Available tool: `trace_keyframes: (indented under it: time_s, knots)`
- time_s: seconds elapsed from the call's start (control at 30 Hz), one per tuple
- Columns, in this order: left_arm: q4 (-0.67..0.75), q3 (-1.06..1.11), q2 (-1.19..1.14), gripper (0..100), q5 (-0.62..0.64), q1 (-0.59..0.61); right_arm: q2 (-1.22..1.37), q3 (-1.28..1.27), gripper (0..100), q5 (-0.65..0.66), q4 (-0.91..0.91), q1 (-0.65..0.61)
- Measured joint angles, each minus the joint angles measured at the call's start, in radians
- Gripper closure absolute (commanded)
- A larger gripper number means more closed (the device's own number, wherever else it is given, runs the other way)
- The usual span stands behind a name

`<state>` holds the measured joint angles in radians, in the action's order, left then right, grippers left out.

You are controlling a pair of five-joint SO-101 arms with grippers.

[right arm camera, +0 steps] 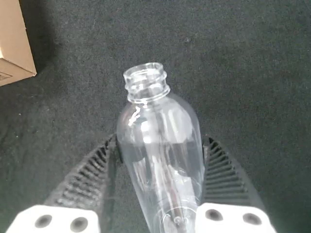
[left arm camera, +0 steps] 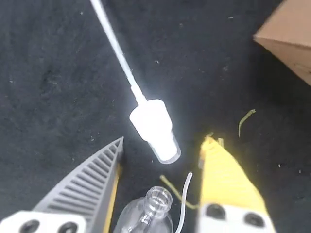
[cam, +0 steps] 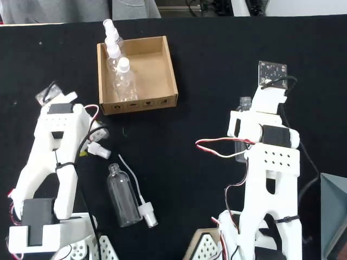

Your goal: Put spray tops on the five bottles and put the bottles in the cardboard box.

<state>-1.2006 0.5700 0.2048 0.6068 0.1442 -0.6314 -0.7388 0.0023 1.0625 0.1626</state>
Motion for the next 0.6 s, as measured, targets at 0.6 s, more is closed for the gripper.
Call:
trace_keyframes:
  time_s: [0.6]
  knots:
    - [-0.123,-0.169,0.0,81,-0.385,0.101,0.0,0.0,85.8,0.0,0.0,0.0]
